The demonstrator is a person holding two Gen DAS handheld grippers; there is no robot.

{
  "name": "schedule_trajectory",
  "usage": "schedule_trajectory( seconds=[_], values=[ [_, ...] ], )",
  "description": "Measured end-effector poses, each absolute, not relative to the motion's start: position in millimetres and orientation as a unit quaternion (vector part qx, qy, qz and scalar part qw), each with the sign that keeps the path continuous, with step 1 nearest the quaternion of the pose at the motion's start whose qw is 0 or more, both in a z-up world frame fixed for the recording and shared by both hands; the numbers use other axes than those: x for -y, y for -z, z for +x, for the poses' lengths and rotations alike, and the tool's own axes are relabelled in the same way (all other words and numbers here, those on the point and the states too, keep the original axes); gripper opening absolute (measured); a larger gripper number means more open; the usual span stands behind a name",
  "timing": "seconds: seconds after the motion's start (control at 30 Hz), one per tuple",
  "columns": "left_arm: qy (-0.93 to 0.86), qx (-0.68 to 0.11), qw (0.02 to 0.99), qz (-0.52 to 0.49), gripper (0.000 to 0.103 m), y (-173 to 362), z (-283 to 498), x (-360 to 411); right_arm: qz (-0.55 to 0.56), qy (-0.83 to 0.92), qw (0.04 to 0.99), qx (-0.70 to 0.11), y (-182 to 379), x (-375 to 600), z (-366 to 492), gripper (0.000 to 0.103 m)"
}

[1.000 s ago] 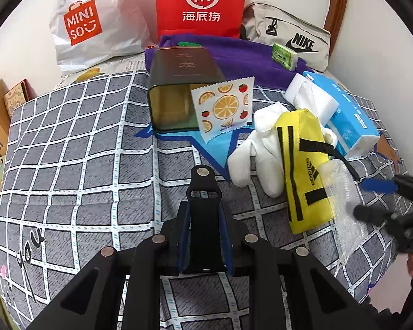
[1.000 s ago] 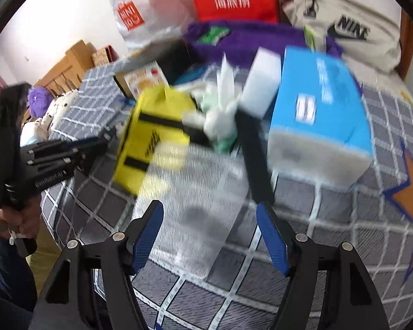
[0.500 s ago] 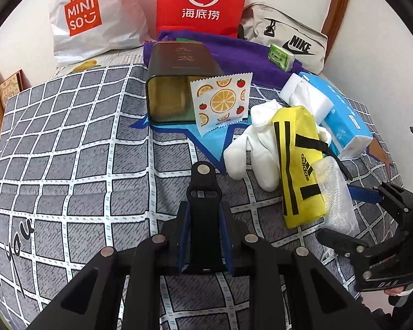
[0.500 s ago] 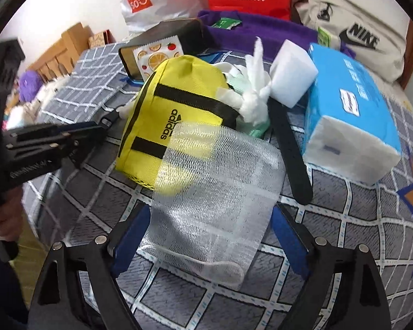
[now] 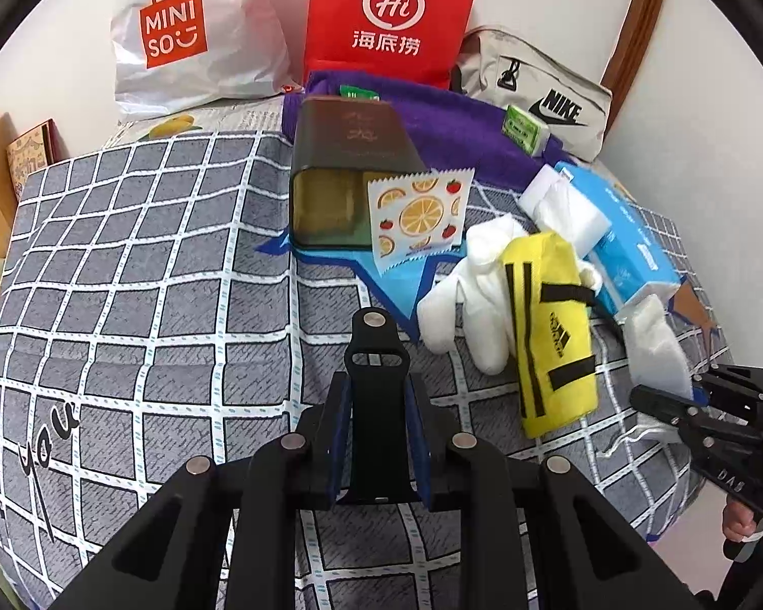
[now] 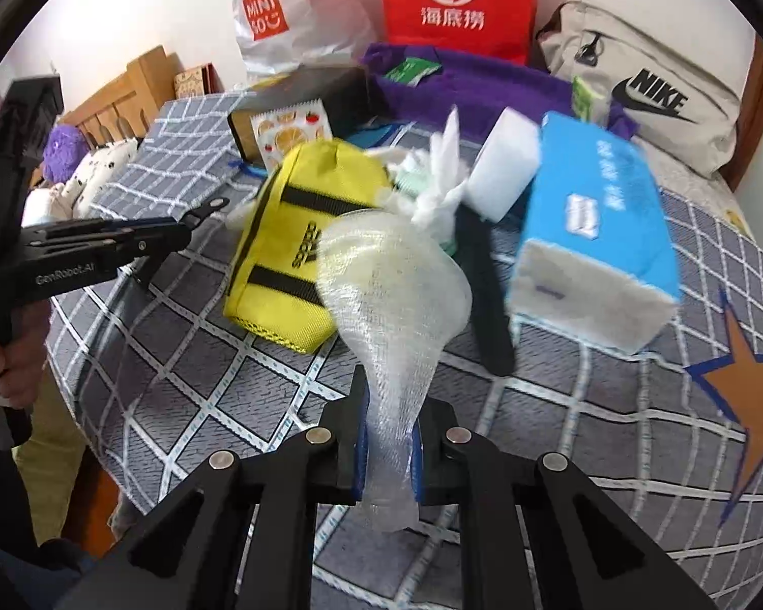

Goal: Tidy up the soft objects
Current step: 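Lower the right tool and grasp the clear mesh bag, then carry the mesh bag onto the towel and release it while the left grasps the dark green box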

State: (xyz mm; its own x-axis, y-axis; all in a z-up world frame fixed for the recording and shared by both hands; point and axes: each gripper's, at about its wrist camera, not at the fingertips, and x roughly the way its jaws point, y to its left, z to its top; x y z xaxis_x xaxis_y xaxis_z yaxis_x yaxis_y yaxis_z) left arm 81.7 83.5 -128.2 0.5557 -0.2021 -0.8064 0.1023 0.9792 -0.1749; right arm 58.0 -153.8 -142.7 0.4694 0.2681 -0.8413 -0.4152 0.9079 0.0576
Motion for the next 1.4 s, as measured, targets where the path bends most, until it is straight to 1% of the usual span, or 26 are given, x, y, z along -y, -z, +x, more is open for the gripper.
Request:
schedule_trajectory(
  seconds=[0.33,0.77,1.4],
  values=[
    [0.089,-0.45,0.887,-0.057,0.021,99.5,92.8,-81.5,-0.061,-0.183,0.879,-0.436,97.5,176.5,73.2,0.013],
    [0.084,-0.425,0.9,-0.055,0.021,56.5,128.2,-81.9,-0.045,-0.173,0.893,-0.414,63.3,192.7,117.7,0.013],
    [0.068,-0.421,0.904,-0.047,0.021,34.3,214.0,-83.5,-0.036,-0.142,0.903,-0.403,46.6,215.2,222.5,0.013]
  ],
)
